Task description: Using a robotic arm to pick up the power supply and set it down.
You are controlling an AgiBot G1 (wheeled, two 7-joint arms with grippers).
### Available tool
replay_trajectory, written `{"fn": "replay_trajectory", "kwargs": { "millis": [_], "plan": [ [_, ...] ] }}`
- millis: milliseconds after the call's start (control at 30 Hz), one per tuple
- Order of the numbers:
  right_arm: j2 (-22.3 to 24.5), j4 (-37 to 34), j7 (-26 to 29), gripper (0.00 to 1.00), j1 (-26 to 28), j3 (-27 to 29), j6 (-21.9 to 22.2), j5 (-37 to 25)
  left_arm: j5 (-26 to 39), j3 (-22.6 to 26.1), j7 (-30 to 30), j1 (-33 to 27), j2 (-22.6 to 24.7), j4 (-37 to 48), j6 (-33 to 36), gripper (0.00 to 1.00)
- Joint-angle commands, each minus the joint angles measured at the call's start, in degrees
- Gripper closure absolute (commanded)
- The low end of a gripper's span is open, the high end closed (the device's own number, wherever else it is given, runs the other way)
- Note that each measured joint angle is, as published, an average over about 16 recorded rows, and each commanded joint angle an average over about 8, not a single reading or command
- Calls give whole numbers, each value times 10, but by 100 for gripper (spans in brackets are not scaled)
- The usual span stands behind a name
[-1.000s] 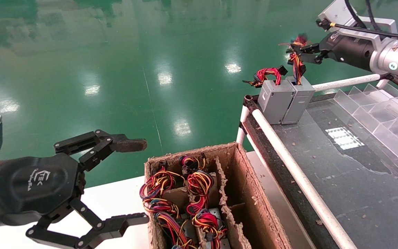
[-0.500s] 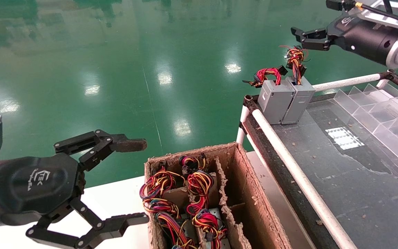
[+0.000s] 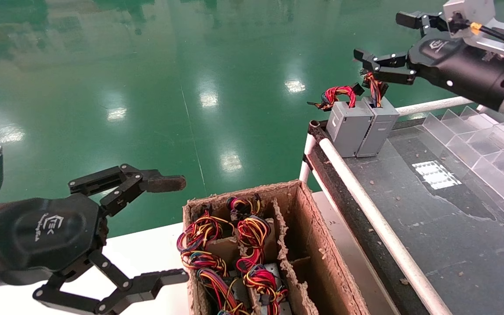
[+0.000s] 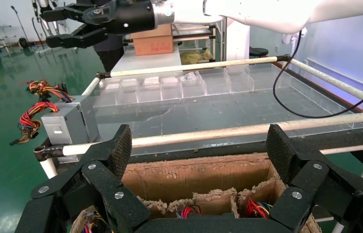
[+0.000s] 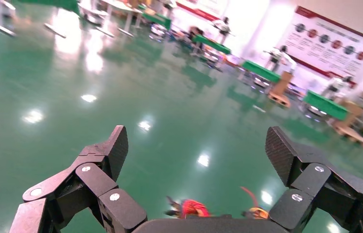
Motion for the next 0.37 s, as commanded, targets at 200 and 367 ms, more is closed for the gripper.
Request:
{"fn": "replay_trajectory", "kwargs": {
  "millis": [200,367],
  "plan": [
    [33,83,50,0,-54,12,-47,30,0,0,0,0,0,0,0,0],
    [50,125,76,0,-82,19,-72,45,0,0,0,0,0,0,0,0]
  ]
}}
